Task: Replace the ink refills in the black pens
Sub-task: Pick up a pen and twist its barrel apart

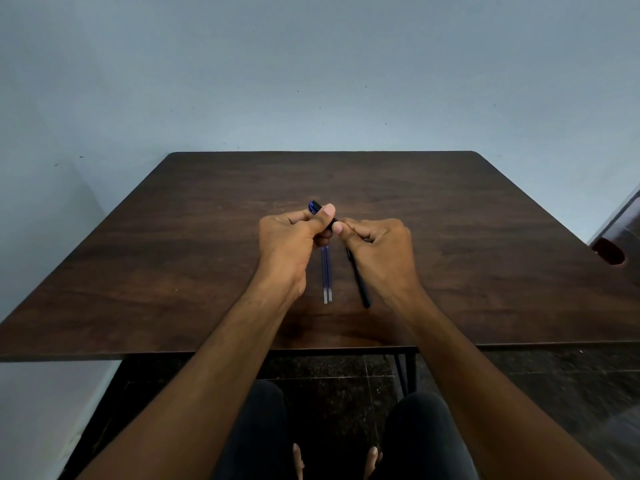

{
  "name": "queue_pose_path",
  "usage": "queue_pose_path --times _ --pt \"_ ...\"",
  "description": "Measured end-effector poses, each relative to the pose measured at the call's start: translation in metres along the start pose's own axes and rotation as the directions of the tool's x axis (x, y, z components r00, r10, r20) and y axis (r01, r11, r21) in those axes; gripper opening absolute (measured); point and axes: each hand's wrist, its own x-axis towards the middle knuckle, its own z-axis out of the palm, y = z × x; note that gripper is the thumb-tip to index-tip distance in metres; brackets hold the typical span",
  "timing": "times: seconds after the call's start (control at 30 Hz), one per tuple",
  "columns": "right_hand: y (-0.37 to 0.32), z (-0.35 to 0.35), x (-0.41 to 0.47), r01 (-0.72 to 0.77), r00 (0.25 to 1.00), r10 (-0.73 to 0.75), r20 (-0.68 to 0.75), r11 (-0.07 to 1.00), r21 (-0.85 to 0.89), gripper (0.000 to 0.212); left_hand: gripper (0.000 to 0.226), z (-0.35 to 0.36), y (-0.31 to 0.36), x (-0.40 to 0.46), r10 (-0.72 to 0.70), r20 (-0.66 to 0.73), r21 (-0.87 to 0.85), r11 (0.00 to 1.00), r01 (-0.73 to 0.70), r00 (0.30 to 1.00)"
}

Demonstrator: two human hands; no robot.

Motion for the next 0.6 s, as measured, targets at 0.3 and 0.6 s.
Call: queue_pose_path --times 0.3,0.6 --pt "-0.010 -0.006 -0.001 -0.039 0.992 0.045 0.116 0.998 -0.052 0.042 0.014 -0.006 0.000 -0.002 -0.027 0.000 -0.042 0.999 0.027 1.000" --pt "-0.010 -0.011 -0.006 -0.153 0.979 0.158 0.127 0.987 -0.050 0.038 0.025 -0.011 0.001 0.004 -0.017 -0.074 -0.071 0.997 0.012 0.997"
